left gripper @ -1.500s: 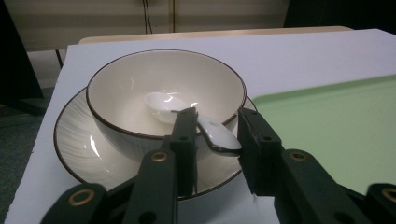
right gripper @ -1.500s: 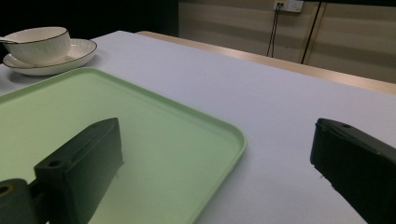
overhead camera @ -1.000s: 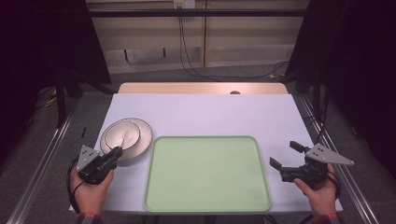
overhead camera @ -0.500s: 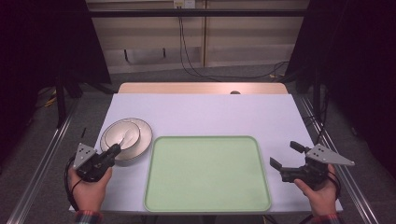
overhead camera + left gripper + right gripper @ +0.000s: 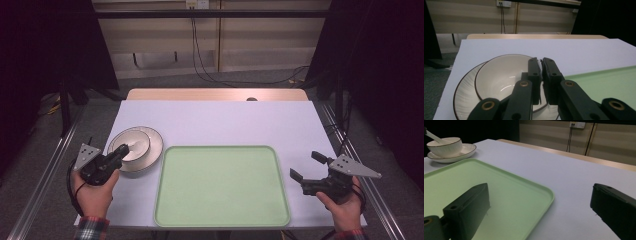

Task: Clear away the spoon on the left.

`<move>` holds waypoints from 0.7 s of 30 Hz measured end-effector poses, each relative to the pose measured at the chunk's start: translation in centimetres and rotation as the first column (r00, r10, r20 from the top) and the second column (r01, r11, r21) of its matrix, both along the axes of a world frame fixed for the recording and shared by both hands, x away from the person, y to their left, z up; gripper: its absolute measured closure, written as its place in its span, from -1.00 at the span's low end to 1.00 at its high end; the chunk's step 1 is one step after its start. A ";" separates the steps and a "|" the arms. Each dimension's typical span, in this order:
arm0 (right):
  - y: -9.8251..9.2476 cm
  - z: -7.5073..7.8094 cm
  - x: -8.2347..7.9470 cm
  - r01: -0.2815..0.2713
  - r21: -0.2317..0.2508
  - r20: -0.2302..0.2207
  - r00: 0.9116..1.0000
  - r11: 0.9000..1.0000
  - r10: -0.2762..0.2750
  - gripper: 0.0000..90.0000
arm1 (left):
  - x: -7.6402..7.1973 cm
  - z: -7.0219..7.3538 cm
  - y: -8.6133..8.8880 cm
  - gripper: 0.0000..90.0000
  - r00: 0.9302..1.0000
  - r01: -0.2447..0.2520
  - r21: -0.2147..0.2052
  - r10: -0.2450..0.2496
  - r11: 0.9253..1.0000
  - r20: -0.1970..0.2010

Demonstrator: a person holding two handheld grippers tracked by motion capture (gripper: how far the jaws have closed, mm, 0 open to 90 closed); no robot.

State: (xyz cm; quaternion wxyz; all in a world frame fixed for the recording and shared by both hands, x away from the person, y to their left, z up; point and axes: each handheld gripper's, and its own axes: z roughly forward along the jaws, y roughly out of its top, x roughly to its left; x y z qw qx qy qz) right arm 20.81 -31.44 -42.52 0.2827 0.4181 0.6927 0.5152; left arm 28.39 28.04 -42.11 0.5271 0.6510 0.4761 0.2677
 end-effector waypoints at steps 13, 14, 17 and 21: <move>0.0 -0.1 0.1 -0.005 0.002 -0.008 1.000 1.000 0.005 -0.96 | 2.2 1.0 -1.0 0.89 0.999 -0.003 0.008 0.003 1.000 0.032; -0.1 -0.1 0.1 -0.005 0.003 -0.008 1.000 1.000 0.005 -0.96 | 2.2 1.0 -1.0 0.89 0.999 -0.003 0.008 0.003 1.000 0.032; -0.1 -0.1 0.1 -0.004 0.003 -0.004 1.000 1.000 0.004 -0.96 | 2.6 1.0 -1.1 0.89 0.999 -0.017 0.008 0.017 1.000 0.040; 0.0 -0.1 0.1 -0.007 0.007 -0.005 1.000 1.000 0.007 -0.96 | 3.1 0.9 -1.3 0.89 0.998 -0.021 0.009 0.021 1.000 0.057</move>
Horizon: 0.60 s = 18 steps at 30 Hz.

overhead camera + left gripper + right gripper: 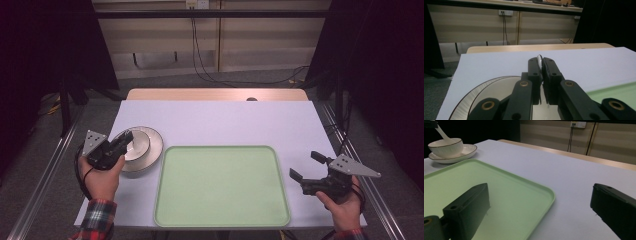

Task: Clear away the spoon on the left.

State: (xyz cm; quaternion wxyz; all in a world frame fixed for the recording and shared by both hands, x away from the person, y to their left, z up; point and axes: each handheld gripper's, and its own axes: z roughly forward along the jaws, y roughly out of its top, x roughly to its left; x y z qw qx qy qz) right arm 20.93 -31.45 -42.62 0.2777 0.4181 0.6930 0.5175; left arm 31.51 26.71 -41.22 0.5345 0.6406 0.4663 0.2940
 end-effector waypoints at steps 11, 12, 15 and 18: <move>0.0 0.0 -0.1 -0.006 -0.002 0.000 1.000 1.000 0.006 -0.96 | 1.5 -0.4 -0.4 0.89 0.999 -0.023 -0.014 0.024 1.000 0.036; 0.0 0.0 -0.1 -0.006 -0.002 0.000 1.000 1.000 0.006 -0.96 | 1.5 -0.4 -0.4 0.89 0.999 -0.023 -0.014 0.024 1.000 0.036; 0.1 0.0 0.1 -0.006 -0.012 0.000 1.000 1.000 0.006 -0.96 | 1.7 -0.4 -0.6 0.89 0.999 -0.022 -0.015 0.023 1.000 0.036; 0.1 0.0 0.1 -0.009 -0.004 -0.005 1.000 1.000 0.009 -0.96 | 1.8 -0.4 -0.7 0.89 0.999 -0.026 -0.023 0.027 0.999 0.038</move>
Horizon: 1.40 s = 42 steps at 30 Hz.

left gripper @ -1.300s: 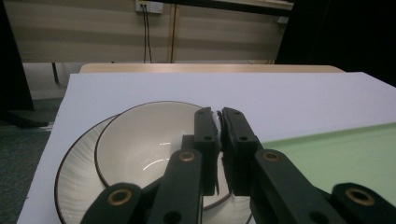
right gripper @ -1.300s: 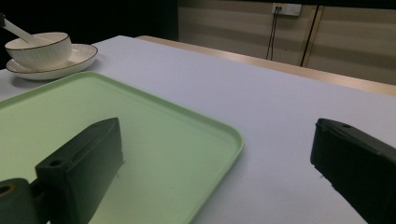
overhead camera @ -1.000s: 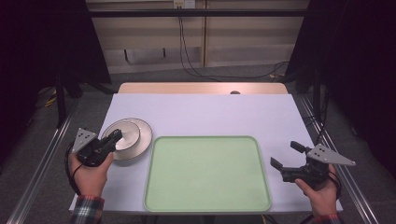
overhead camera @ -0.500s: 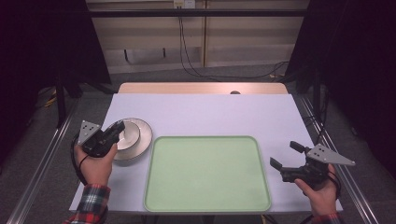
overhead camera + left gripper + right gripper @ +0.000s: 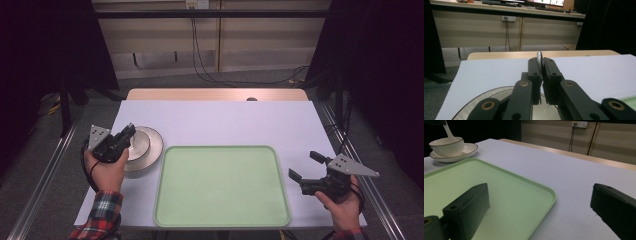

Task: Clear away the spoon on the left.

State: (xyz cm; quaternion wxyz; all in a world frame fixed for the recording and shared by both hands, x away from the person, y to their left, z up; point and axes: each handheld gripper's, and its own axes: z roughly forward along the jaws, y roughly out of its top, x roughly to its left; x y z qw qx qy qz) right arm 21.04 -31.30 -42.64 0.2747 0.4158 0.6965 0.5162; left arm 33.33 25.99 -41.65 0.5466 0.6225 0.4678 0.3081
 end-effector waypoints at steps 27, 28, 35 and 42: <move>0.0 -0.2 0.1 -0.008 -0.008 -0.002 1.000 1.000 0.008 -0.98 | -0.4 3.4 -0.1 0.90 0.999 0.041 -0.076 -0.042 0.996 -0.004; 0.0 -0.2 0.1 -0.008 -0.008 -0.002 1.000 1.000 0.008 -0.98 | -0.5 3.6 -0.1 0.90 0.999 0.041 -0.079 -0.042 0.996 -0.006; 0.0 -0.2 0.0 -0.013 -0.009 -0.001 1.000 1.000 0.013 -0.98 | -0.9 4.9 -0.4 0.90 0.998 0.070 -0.090 -0.070 0.993 -0.001; 0.1 -0.2 0.1 -0.022 -0.013 -0.004 1.000 1.000 0.021 -0.99 | -1.1 5.7 -0.7 0.90 0.996 0.091 -0.098 -0.091 0.991 -0.001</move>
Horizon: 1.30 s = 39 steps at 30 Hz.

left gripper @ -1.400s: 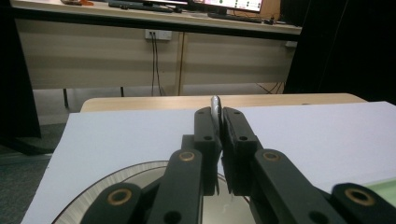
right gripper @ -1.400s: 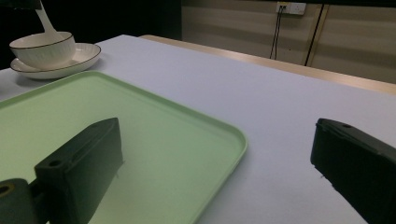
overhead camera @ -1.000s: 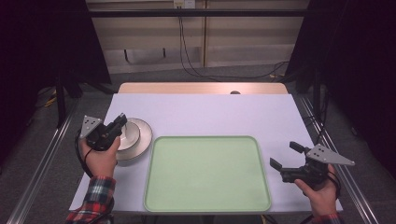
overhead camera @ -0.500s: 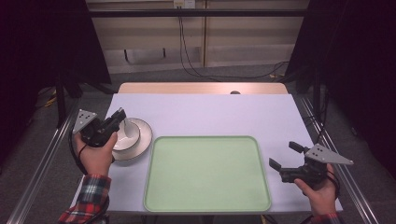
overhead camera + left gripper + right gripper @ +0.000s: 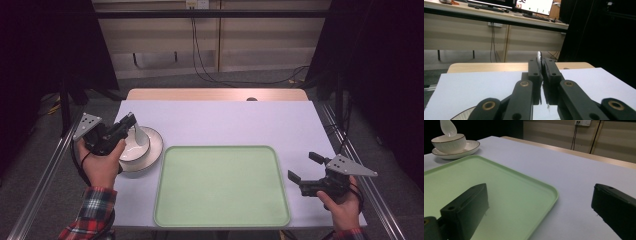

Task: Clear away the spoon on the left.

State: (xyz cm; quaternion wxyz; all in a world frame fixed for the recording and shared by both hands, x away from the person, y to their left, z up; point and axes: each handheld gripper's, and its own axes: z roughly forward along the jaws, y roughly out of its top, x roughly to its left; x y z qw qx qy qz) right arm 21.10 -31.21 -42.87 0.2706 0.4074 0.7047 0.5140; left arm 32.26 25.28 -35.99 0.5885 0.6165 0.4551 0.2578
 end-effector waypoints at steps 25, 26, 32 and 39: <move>0.1 0.0 0.0 -0.012 -0.004 -0.005 1.000 1.000 0.012 -0.99 | -0.6 2.0 -2.7 0.90 0.994 0.112 -0.007 -0.112 0.994 0.007; 0.1 0.0 0.0 -0.012 -0.004 -0.005 1.000 1.000 0.012 -0.99 | -0.6 2.0 -2.7 0.90 0.994 0.112 -0.007 -0.112 0.994 0.007; 0.2 0.0 0.0 -0.016 -0.006 -0.007 1.000 1.000 0.015 -0.99 | -0.7 2.0 -3.5 0.90 0.989 0.145 -0.010 -0.145 0.989 0.002; 0.2 0.0 0.0 -0.017 -0.010 -0.006 1.000 1.000 0.017 -0.99 | -0.9 1.5 -4.5 0.90 0.982 0.189 -0.016 -0.189 0.982 -0.015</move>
